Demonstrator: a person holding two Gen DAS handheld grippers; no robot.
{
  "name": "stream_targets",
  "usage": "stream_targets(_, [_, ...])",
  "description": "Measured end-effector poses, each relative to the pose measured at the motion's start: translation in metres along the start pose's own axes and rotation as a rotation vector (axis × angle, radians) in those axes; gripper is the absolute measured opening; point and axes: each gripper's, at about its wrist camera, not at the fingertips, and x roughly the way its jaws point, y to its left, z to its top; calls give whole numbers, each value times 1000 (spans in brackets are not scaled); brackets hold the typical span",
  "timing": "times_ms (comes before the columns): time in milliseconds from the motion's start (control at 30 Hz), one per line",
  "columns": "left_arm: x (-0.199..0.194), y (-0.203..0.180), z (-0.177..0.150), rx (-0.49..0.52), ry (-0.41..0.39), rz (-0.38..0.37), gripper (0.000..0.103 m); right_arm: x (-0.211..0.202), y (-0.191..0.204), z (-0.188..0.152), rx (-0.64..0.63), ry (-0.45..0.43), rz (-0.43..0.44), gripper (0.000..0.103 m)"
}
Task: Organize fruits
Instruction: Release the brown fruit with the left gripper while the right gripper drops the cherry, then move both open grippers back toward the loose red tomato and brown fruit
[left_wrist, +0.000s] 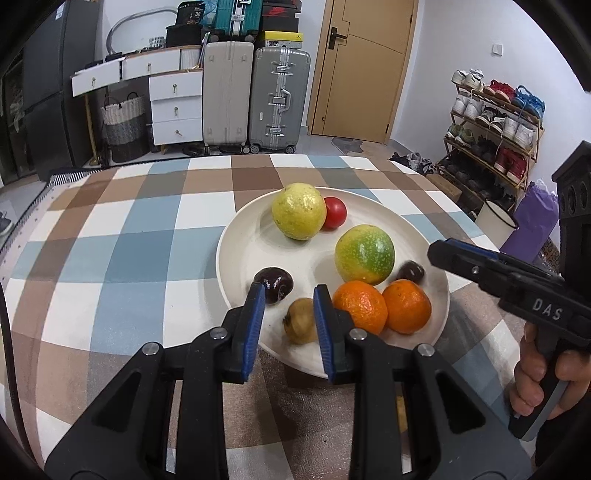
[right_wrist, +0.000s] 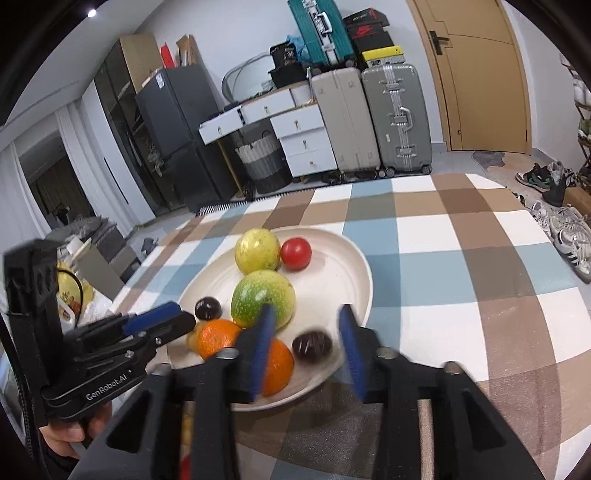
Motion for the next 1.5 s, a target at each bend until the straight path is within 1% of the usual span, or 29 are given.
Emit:
stream_targets(67, [0,1,0,-3,14,-3,26,-7,-3,2,9,-32,1,45])
stream_targets(100, [-1,1,0,-3,15,-2,31,-10,-4,3,10,-39,0,49])
stream_targets(133, [-2,1,0,-4,12,1,40,-13,-5,4,11,-47,2,50])
stream_targets(167, [-4,1,0,-6,8,5,45,-14,-6,4,14,-50,2,51])
stream_targets(233, [-7,2,0,-12,-5,11,68,-15,-7,4,15,-46,-5,56])
stream_targets(267, [-10,3,0,-18,-13,14,73,-15,-8,4,17,-41,-8,62])
stream_targets(300, [-13,4,0,-23,-20,16,80,-15,-9,3,21,-41,-6,69])
stream_targets(333, [-16,5,1,-26,-29,16,82,-16,-9,3,25,-42,4,72])
stream_targets(400, [-22,5,1,-28,-39,20,84,-19,-9,2,31,-46,19,86])
stream_targets(500, [-30,3,0,-25,-41,35,92,-24,-8,1,31,-48,31,96])
stream_targets(533, [-33,2,-1,-23,-45,33,99,-27,-7,0,27,-50,39,99])
stream_targets(567, [-36,1,-2,-20,-49,32,102,-29,-7,0,23,-51,39,101])
stream_targets(600, [-39,0,-2,-17,-56,32,102,-30,-6,-1,20,-52,37,102])
stream_targets(767, [-56,-5,-8,-7,-76,42,102,-39,-4,-5,12,-33,36,102])
stream_targets(1100, [-90,-18,-34,23,-117,34,102,-72,12,-25,-41,-56,44,102])
stream_targets(1200, [-95,-21,-40,21,-114,22,102,-80,18,-30,-52,-61,45,102])
stream_targets(1333, [-103,-22,-47,20,-127,37,102,-89,27,-39,-87,-58,43,102])
stream_targets(1433, [-109,-20,-54,-5,-139,17,102,-96,34,-46,-110,-64,31,102])
stream_targets(1500, [-112,-18,-58,-12,-146,12,102,-97,34,-48,-105,-47,40,102])
